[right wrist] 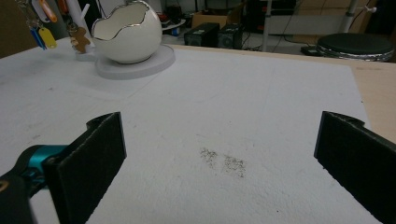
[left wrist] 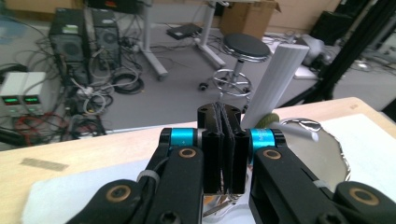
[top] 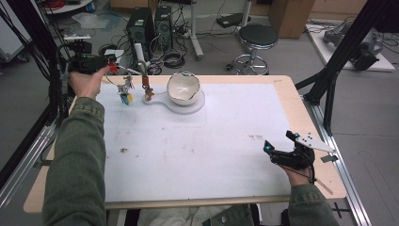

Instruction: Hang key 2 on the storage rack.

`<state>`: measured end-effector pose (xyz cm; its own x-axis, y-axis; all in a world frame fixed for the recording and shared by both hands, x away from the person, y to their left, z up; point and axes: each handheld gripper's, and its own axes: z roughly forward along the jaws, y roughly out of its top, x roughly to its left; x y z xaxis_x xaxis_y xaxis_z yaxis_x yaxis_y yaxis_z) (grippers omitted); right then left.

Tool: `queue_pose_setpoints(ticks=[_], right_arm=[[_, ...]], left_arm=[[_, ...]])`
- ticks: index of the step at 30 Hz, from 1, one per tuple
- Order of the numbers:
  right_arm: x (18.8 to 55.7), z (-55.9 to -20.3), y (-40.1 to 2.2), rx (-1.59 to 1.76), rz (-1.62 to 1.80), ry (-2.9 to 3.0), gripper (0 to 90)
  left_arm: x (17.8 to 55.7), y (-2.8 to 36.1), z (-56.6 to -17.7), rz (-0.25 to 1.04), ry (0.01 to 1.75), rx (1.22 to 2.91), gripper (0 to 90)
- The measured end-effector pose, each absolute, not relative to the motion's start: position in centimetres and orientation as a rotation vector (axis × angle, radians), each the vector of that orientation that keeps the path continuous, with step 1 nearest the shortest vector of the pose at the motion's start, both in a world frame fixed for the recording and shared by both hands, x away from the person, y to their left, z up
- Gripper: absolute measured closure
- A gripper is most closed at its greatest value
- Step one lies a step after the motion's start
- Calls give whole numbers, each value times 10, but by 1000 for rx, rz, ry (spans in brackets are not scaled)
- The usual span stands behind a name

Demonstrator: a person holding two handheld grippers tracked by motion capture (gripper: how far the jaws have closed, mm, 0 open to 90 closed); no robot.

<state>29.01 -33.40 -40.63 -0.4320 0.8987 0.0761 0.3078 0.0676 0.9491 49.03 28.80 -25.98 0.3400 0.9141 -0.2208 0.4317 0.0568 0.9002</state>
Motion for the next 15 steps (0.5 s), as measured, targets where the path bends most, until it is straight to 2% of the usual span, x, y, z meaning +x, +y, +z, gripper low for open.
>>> queue_pose_setpoints(ticks=[9,15], right_arm=[[290,-407,-334,1203,1374,1795,13],[292,-407,-332,1200,1371,1806,13]], left_arm=[[507,301,-267,551,1308,1537,874],[516,295,-266,536,1303,1568,874]])
